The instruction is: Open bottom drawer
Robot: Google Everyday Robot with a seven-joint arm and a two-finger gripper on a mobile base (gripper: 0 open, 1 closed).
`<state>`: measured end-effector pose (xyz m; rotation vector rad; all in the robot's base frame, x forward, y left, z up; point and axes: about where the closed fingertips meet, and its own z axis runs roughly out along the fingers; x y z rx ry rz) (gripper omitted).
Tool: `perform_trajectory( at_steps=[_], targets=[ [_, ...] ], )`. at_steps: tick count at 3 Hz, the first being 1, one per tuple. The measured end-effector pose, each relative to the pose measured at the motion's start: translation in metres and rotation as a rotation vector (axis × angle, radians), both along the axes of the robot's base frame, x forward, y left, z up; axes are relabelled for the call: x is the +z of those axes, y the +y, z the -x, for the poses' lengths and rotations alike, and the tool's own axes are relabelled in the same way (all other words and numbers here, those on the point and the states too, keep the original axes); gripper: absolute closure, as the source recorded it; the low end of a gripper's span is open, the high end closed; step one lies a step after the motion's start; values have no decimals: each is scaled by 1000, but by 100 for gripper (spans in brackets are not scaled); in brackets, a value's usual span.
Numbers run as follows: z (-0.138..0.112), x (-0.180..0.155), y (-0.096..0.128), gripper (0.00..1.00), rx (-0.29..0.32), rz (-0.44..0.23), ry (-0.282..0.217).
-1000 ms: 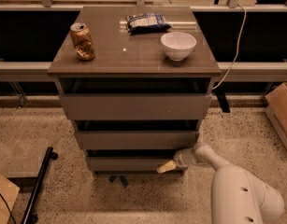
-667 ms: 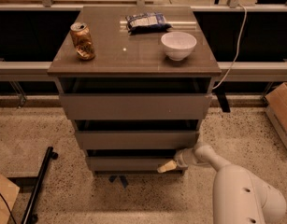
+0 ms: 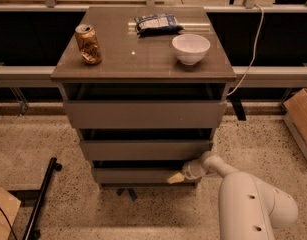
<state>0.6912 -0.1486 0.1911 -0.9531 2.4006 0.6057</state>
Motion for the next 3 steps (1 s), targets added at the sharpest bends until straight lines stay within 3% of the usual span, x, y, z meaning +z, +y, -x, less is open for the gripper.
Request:
perform_trajectory(
  at_steps=[1, 2, 3],
  targets=[
    [4, -2, -3, 50, 1, 19, 14],
    [4, -1, -3, 81, 1, 19, 14],
    [4, 0, -3, 100, 1, 19, 14]
  ],
)
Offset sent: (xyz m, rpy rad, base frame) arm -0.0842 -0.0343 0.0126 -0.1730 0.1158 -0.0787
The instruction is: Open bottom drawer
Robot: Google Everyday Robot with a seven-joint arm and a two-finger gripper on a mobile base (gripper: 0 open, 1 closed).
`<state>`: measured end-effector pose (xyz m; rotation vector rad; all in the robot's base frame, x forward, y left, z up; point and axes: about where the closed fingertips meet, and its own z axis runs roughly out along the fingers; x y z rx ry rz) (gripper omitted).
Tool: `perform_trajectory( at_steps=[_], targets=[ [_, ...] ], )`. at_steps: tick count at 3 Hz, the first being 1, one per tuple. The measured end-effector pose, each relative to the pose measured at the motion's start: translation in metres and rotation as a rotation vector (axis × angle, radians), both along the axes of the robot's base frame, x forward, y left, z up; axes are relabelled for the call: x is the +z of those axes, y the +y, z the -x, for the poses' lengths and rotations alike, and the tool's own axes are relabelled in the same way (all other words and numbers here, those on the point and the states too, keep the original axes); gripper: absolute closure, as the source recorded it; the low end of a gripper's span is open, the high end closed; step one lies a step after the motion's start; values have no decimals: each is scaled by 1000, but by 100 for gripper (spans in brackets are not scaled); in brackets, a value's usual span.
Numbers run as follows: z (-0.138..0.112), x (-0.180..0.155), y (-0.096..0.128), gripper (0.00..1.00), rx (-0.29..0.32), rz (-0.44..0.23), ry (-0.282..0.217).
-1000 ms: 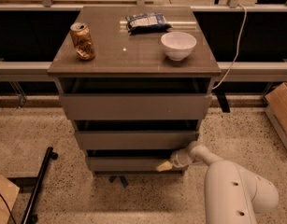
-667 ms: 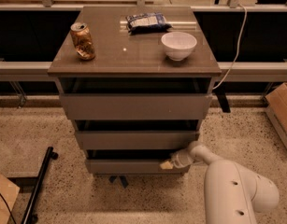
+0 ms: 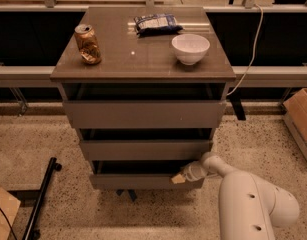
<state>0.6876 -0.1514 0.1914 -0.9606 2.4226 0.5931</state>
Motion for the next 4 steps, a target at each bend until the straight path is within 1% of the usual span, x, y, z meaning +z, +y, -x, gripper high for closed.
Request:
perform_trajectory(
  at_steps=[1, 2, 3, 4],
  targets=[
    [0, 1, 0, 100, 0, 0, 0],
    [23, 4, 7, 75, -27, 12, 31],
    [42, -2, 16, 50, -10, 8, 61],
    [42, 1, 16, 27, -10, 8, 61]
  ],
)
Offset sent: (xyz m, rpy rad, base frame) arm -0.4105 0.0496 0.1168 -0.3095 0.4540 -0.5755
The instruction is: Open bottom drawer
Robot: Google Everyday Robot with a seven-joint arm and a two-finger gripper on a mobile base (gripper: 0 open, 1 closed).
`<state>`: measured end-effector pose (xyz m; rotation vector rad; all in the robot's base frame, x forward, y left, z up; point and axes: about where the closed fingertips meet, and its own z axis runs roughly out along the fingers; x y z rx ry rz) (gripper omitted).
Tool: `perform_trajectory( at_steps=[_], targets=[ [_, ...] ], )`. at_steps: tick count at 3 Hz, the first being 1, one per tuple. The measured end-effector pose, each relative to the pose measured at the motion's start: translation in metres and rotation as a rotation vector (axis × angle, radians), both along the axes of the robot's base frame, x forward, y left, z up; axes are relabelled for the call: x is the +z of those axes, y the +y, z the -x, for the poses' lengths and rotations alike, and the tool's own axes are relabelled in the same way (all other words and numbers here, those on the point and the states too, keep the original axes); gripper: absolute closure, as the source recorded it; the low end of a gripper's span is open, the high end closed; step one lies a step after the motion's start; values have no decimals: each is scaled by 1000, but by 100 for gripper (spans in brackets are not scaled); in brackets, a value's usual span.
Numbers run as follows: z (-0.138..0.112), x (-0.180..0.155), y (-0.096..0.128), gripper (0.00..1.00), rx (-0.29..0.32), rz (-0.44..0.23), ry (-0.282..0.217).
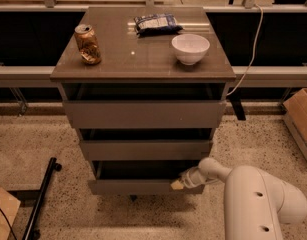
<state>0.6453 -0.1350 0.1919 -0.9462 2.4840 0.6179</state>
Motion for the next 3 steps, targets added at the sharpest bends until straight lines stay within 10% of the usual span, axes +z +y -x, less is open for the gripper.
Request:
perform_trajectory(
  at_steps=[2, 3],
  targets=[
    [35, -4, -3, 0, 21, 15, 75],
    [36, -4, -3, 19, 22, 16, 78]
  ],
)
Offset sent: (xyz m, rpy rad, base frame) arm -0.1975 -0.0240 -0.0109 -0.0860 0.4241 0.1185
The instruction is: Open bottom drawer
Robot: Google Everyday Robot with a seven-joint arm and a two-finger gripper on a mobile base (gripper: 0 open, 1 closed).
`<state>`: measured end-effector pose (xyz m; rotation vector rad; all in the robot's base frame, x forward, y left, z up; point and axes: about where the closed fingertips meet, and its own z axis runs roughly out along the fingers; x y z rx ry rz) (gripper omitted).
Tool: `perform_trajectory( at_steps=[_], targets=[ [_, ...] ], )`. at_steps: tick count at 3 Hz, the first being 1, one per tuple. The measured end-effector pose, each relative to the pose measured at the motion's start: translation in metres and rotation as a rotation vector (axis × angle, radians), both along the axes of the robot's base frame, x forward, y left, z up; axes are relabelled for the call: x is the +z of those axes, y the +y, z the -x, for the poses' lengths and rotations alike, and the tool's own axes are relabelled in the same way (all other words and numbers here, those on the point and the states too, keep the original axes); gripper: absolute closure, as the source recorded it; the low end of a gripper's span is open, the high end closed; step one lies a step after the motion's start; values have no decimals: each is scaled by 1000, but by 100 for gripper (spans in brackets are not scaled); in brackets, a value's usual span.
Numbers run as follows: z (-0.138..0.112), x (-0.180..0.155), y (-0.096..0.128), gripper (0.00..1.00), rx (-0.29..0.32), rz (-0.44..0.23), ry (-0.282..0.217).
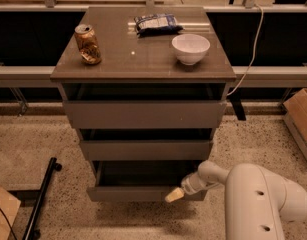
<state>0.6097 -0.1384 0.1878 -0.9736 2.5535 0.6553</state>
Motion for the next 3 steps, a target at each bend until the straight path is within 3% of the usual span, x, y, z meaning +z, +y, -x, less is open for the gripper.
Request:
perform_trajectory(
  at_steps=[1, 2, 3],
  targets=[
    [35, -1, -3, 42, 20, 11, 72],
    [34, -1, -3, 64, 20, 11, 72],
    [63, 5, -10, 68, 34, 18, 114]
  ],
)
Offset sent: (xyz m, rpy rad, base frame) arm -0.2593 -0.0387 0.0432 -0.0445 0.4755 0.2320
